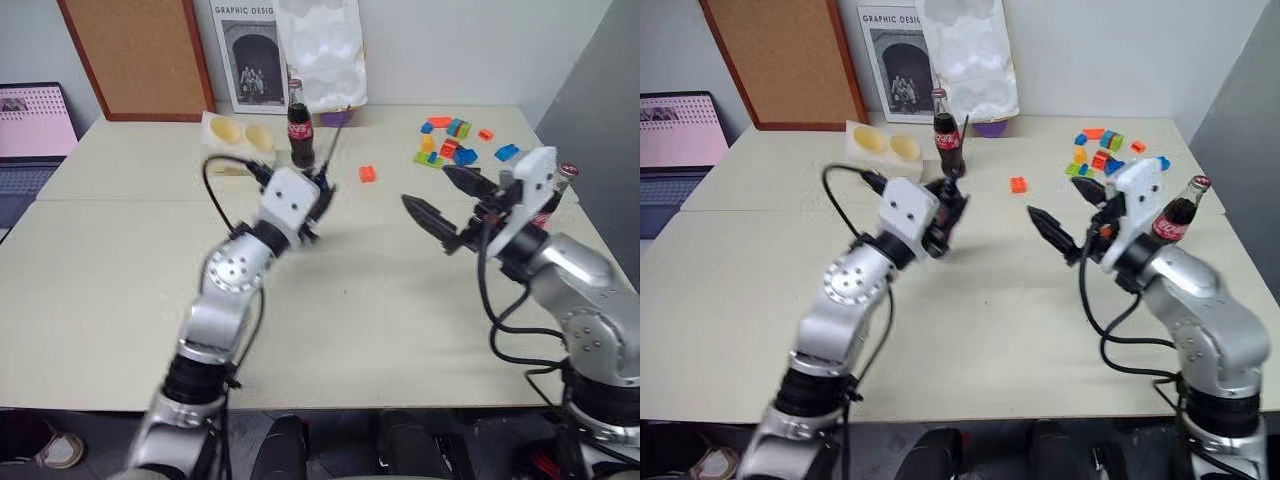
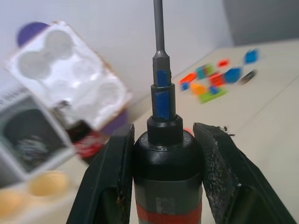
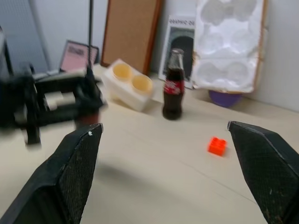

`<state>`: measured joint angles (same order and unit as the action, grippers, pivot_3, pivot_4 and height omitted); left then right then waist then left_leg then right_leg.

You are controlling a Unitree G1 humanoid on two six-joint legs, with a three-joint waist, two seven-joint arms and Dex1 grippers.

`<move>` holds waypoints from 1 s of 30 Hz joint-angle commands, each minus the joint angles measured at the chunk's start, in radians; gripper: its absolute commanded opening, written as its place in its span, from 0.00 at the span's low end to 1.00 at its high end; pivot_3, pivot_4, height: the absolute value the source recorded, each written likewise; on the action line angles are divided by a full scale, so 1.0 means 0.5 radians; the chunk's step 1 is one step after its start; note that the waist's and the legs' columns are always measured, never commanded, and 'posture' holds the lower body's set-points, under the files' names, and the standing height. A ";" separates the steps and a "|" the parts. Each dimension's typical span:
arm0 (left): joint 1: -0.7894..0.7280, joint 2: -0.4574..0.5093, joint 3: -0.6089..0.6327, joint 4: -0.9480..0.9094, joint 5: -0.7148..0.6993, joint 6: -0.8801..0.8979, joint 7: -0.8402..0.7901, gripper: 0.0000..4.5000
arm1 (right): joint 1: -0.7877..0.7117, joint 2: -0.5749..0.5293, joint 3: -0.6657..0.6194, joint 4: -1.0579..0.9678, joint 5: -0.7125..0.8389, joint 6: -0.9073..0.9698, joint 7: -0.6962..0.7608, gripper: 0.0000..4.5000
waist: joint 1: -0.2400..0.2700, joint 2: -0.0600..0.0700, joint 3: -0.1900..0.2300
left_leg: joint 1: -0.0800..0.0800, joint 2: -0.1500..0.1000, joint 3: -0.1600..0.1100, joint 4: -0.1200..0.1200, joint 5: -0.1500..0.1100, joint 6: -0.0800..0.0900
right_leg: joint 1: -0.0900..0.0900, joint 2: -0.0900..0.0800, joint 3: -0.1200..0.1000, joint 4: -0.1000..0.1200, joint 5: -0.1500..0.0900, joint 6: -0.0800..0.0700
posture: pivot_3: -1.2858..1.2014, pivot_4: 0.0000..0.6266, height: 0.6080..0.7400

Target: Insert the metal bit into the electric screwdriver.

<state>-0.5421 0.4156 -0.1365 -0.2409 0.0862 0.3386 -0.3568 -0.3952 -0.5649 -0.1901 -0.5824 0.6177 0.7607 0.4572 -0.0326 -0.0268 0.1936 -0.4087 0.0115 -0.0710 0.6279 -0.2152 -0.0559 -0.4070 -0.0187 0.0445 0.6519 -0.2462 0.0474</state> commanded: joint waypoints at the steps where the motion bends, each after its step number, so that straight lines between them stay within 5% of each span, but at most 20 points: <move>1: -0.162 0.285 -0.163 0.096 0.191 -0.076 -0.303 0.36 | 0.056 -0.234 -0.080 -0.140 0.075 -0.062 0.271 1.00 | 0.003 0.000 0.000 | -0.001 0.000 -0.001 -0.001 0.000 0.000 | 0.000 0.000 -0.001 -0.003 0.000 0.000 | 0.52 0.24 1.00; 9: -0.463 0.548 -0.623 0.533 0.405 -0.410 -0.972 0.36 | 0.196 -0.681 -0.085 -0.201 0.282 0.018 0.727 1.00 | 0.015 0.000 0.001 | -0.014 -0.001 -0.002 -0.002 0.000 0.000 | -0.005 -0.002 -0.004 -0.013 0.001 0.001 | 0.52 0.24 1.00; 15: -0.706 0.414 -0.883 1.050 0.432 -0.629 -1.467 0.36 | 0.300 -0.848 -0.023 -0.160 0.196 -0.037 0.893 1.00 | 0.013 0.000 0.001 | -0.014 -0.001 -0.002 0.001 0.000 0.000 | -0.005 -0.002 -0.005 -0.011 0.001 0.001 | 0.52 0.24 1.00; 24: -0.831 0.254 -0.949 1.517 0.526 -0.864 -1.683 0.36 | 0.323 -0.885 0.008 -0.180 0.193 -0.010 0.889 1.00 | 0.005 0.000 0.001 | -0.014 -0.001 -0.002 0.002 0.000 0.001 | -0.004 -0.002 -0.005 -0.009 0.001 0.002 | 0.52 0.24 1.00; 30: -0.838 0.197 -0.932 1.630 0.537 -0.913 -1.744 0.72 | 0.303 -0.887 0.012 -0.180 0.212 0.018 0.883 1.00 | 0.005 0.001 -0.001 | -0.011 -0.001 -0.002 0.004 0.000 0.001 | -0.001 -0.002 -0.004 -0.008 0.001 0.003 | 0.52 0.24 1.00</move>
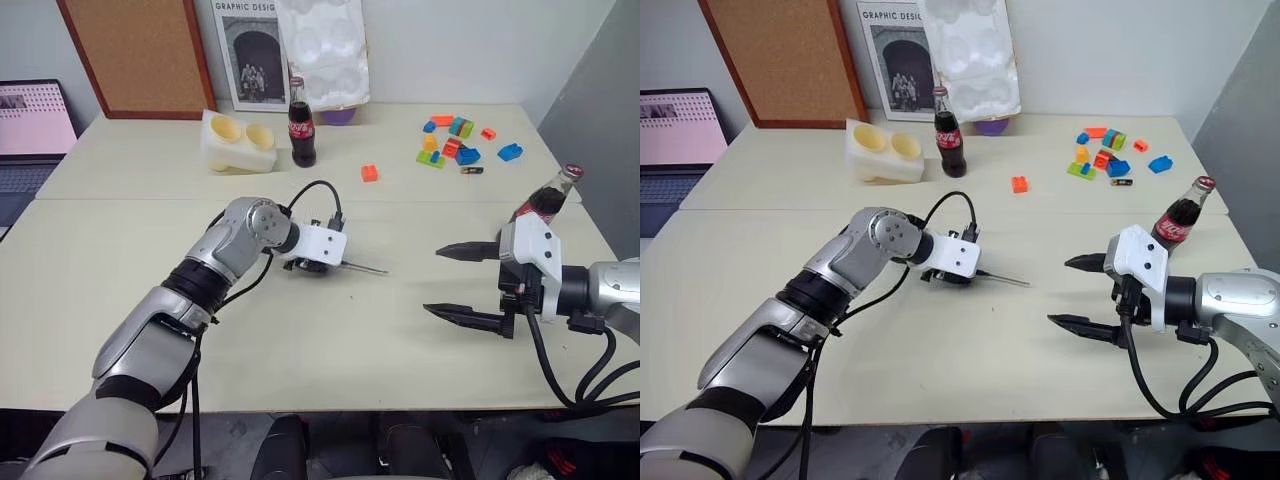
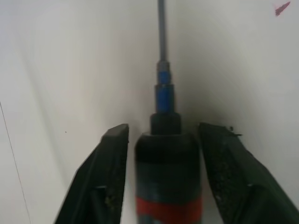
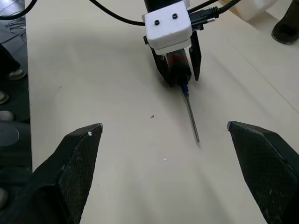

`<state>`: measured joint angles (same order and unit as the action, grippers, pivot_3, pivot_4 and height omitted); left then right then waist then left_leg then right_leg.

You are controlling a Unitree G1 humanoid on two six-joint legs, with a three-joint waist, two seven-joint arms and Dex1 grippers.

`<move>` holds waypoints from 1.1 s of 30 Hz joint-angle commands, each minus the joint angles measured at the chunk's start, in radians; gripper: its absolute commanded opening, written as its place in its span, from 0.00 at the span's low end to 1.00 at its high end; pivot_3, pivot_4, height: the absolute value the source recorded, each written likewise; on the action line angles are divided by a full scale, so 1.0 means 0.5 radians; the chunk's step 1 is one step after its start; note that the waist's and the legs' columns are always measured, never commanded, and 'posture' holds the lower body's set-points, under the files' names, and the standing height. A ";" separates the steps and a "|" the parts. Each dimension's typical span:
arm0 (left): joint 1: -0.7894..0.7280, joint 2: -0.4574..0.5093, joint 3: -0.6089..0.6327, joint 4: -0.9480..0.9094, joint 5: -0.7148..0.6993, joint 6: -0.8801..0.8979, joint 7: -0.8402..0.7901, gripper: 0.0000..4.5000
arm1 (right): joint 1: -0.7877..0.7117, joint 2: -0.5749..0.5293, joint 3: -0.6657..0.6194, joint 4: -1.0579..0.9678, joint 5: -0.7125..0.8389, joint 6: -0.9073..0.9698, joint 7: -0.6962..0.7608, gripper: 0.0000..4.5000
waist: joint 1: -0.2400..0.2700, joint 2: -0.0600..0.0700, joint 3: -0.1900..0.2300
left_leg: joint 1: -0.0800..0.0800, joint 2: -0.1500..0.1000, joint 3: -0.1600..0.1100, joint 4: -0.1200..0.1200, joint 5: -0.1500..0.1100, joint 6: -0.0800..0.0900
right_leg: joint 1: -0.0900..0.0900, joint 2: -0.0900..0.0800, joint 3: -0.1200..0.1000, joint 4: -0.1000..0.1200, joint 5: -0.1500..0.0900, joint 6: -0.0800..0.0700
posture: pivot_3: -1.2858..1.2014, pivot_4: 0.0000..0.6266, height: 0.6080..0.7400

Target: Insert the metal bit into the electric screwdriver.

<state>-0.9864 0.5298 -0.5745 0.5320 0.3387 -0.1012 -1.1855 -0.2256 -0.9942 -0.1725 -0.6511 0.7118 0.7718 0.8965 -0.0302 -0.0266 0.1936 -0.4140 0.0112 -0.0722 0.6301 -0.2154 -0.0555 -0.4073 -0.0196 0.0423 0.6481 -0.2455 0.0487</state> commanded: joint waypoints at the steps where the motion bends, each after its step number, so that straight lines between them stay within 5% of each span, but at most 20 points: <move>1: 0.052 -0.038 -0.052 0.095 0.035 -0.044 -0.088 0.77 | -0.043 -0.027 -0.020 -0.042 0.024 0.001 0.001 1.00 | 0.000 0.001 -0.001 | 0.001 0.000 0.000 0.000 0.000 0.000 | 0.001 0.000 0.000 0.000 0.000 0.000 | 0.52 0.24 1.00; 6: 0.043 -0.064 0.002 0.134 0.031 -0.073 -0.066 0.99 | -0.062 -0.025 -0.007 -0.037 0.024 0.011 0.002 1.00 | 0.000 0.002 -0.002 | 0.002 0.000 0.000 0.000 0.000 0.000 | 0.002 0.000 0.000 0.001 0.000 0.000 | 0.52 0.24 1.00; 12: -0.001 -0.097 0.285 0.028 -0.193 0.116 -0.032 1.00 | -0.066 -0.036 -0.021 -0.018 0.000 -0.004 0.007 1.00 | 0.002 0.002 -0.002 | 0.003 0.000 0.000 0.001 0.000 0.000 | 0.002 0.000 0.000 0.002 0.000 0.000 | 0.52 0.24 1.00; 18: 0.017 0.120 0.734 -0.328 -0.560 0.645 -0.076 1.00 | -0.030 -0.059 -0.075 0.021 -0.017 -0.032 0.034 1.00 | -0.012 0.001 -0.001 | -0.001 0.001 -0.001 0.002 0.000 0.000 | -0.002 0.001 -0.001 0.004 0.000 0.000 | 0.52 0.24 1.00; 25: 0.652 0.741 1.189 -1.018 -0.850 0.986 -0.228 1.00 | 0.023 -0.102 -0.147 0.175 -0.071 -0.117 0.143 1.00 | -0.035 0.002 -0.001 | 0.009 0.002 0.001 0.000 0.000 0.000 | -0.003 0.000 0.002 0.020 -0.002 -0.001 | 0.52 0.24 1.00; 33: 1.299 0.918 1.598 -1.439 -1.049 1.235 -0.069 1.00 | -0.016 -0.157 -0.117 0.391 -0.149 -0.243 0.290 1.00 | 0.003 -0.001 0.000 | 0.017 0.003 0.004 0.008 0.001 -0.001 | 0.005 -0.001 0.003 0.025 -0.010 -0.017 | 0.52 0.24 1.00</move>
<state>-0.3663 0.9729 0.1640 -0.1304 -0.1552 0.4994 -1.2464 -0.2153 -1.0562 -0.2137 -0.4662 0.6477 0.6795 1.0180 -0.0286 -0.0269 0.1937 -0.4040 0.0126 -0.0689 0.6341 -0.2150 -0.0559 -0.4042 -0.0208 0.0451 0.6606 -0.2503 0.0404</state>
